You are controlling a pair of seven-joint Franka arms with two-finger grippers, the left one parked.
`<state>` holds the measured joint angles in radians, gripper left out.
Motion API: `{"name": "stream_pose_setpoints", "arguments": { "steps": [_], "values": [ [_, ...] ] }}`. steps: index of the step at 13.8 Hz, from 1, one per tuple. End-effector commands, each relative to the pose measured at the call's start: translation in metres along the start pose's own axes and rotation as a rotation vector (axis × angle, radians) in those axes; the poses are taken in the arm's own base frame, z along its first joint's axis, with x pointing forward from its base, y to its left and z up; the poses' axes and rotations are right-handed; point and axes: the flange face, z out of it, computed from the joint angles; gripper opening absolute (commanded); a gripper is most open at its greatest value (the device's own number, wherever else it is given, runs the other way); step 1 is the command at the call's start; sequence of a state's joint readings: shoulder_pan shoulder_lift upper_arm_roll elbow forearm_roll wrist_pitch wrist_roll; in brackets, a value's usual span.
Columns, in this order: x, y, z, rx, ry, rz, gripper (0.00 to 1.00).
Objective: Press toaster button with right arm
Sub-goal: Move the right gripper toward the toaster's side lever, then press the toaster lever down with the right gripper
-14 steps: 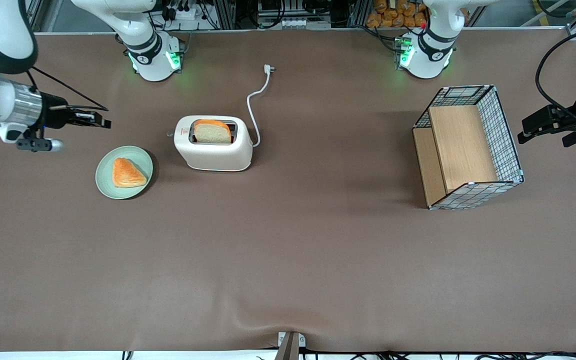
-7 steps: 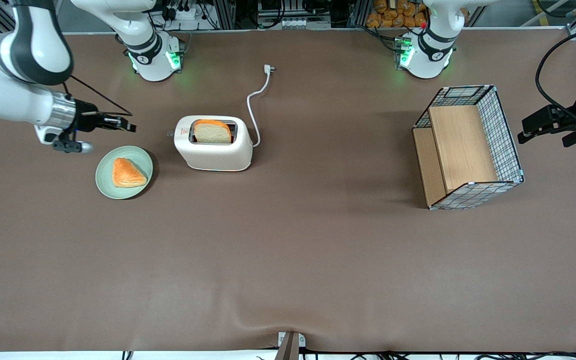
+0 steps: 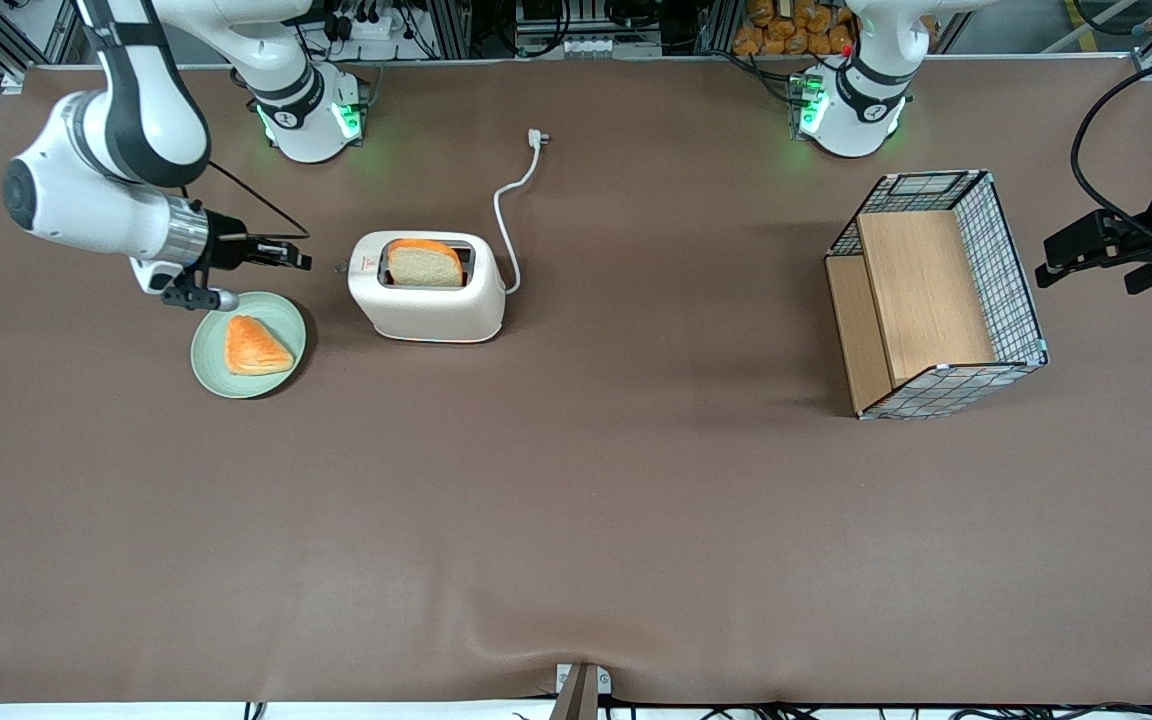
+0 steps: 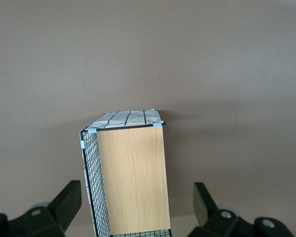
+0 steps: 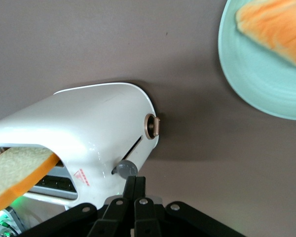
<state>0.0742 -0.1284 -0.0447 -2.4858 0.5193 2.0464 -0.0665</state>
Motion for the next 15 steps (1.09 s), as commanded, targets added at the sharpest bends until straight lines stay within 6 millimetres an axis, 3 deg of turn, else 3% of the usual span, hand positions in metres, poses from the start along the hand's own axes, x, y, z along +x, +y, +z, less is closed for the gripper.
{"name": "stream_pose_setpoints", "arguments": {
  "steps": [1, 8, 15],
  "values": [
    [-0.004, -0.006, 0.024, 0.009, 0.023, -0.007, 0.0],
    [-0.008, -0.008, 0.027, 0.012, -0.004, -0.009, 0.0],
    [-0.008, -0.009, 0.043, 0.013, 0.007, 0.0, 0.0]
  ]
}}
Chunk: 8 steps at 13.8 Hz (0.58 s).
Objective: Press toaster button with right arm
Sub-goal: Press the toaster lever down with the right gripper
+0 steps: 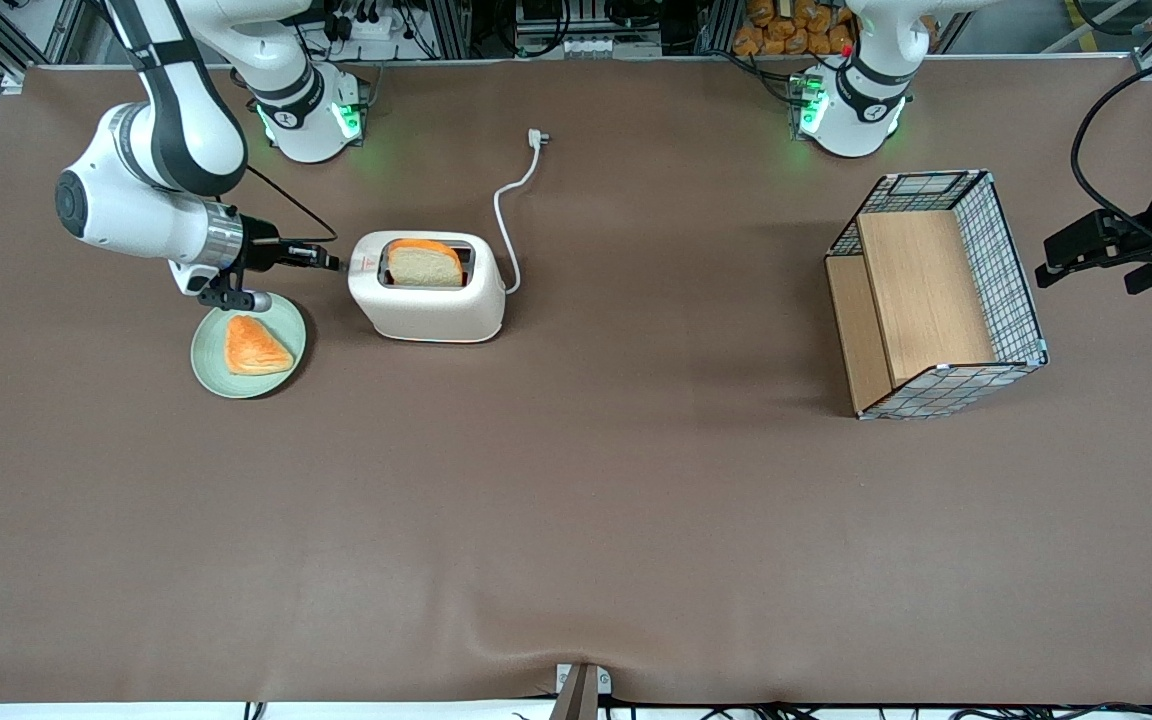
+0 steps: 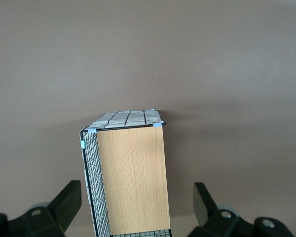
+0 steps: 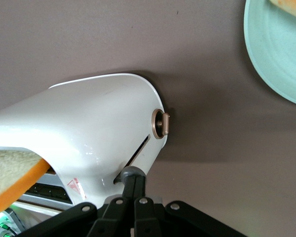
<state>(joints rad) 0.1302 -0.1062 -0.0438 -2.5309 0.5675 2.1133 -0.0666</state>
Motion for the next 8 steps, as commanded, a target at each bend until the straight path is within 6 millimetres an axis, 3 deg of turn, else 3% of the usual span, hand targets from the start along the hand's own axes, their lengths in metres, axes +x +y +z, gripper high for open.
{"name": "stream_pose_setpoints", "arguments": {
  "steps": [1, 8],
  "values": [
    [-0.003, -0.002, 0.014, 0.003, 0.022, -0.006, 0.0],
    [0.003, 0.004, 0.026, -0.009, 0.017, -0.014, 0.0]
  ]
}}
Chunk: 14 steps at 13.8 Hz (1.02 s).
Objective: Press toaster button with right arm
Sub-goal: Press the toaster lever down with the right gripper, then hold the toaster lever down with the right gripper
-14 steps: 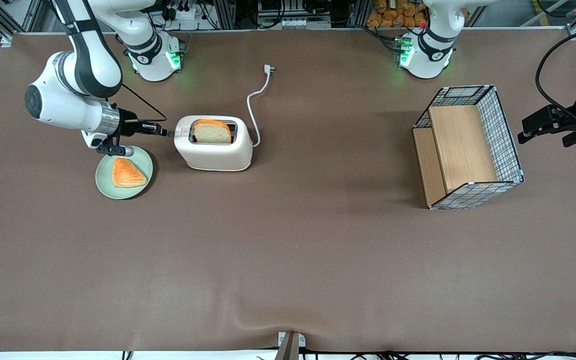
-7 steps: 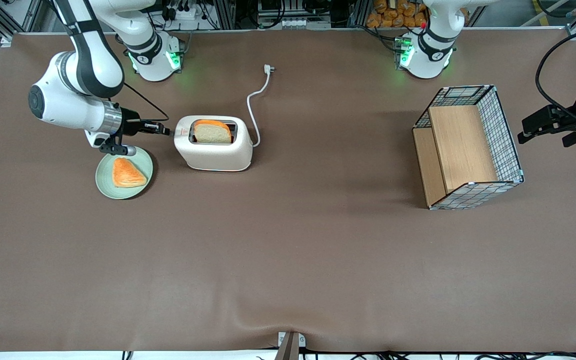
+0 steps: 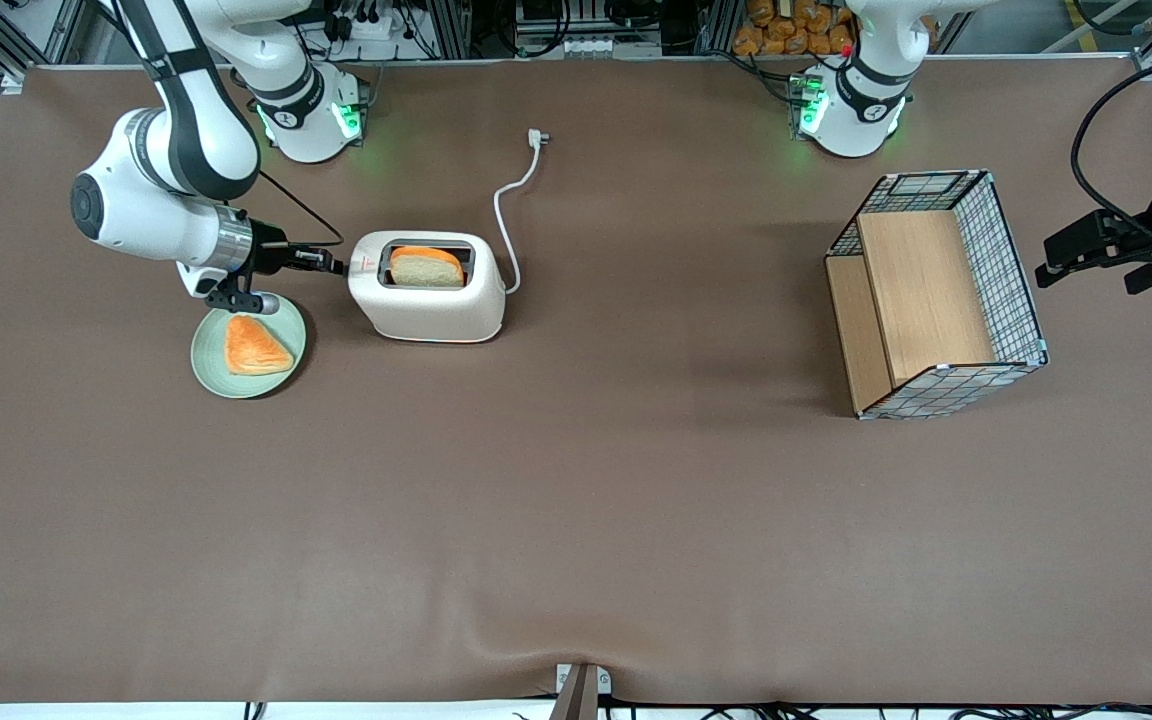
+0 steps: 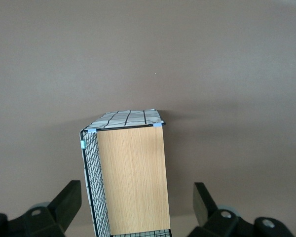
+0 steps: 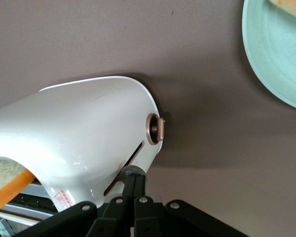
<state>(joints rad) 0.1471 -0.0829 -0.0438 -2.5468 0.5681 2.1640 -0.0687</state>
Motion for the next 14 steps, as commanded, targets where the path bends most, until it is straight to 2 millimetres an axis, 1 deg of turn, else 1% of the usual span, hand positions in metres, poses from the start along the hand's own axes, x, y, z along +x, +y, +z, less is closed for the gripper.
{"name": "stream_pose_setpoints", "arguments": {
  "steps": [1, 3, 5, 9, 14],
  "values": [
    [0.001, 0.001, 0.013, 0.008, 0.008, -0.014, 0.0],
    [0.001, -0.002, 0.019, -0.001, 0.007, -0.024, 0.0],
    [0.003, 0.001, 0.024, -0.008, 0.007, -0.039, 0.0],
    [0.006, 0.008, 0.033, -0.021, 0.016, -0.038, 0.0],
    [0.012, 0.02, 0.055, 0.024, 0.015, -0.066, 0.0]
  ]
}}
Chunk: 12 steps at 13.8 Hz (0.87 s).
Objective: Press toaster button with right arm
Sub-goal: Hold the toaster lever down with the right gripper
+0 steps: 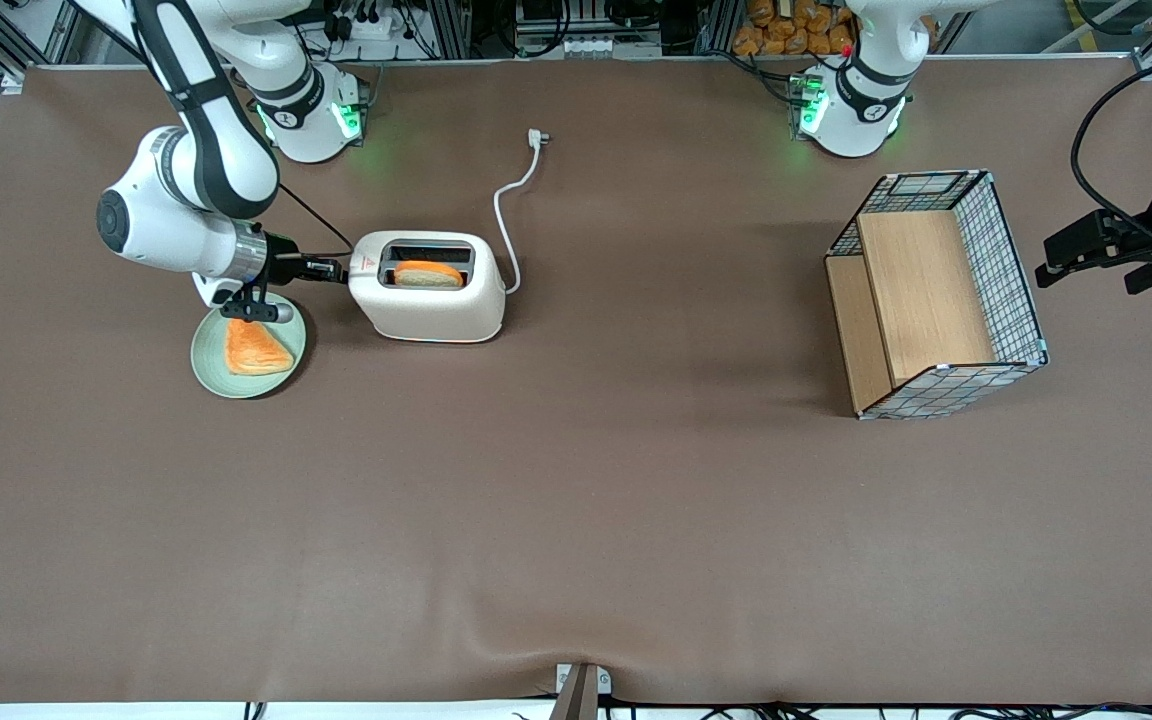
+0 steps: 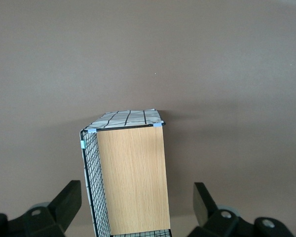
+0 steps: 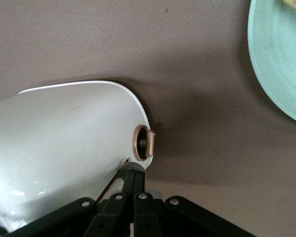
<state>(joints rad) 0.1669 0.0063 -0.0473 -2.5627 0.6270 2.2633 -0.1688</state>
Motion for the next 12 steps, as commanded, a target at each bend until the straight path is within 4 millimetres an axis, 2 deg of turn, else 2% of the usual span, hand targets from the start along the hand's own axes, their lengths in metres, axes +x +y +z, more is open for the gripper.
{"name": "stream_pose_setpoints", "arguments": {
  "steps": [1, 8, 12],
  "values": [
    [0.0, 0.006, 0.021, 0.025, 0.011, -0.034, 0.0],
    [0.004, 0.008, 0.036, -0.003, 0.021, -0.029, 0.0],
    [0.004, 0.007, 0.037, 0.001, 0.021, -0.032, 0.0]
  ]
}}
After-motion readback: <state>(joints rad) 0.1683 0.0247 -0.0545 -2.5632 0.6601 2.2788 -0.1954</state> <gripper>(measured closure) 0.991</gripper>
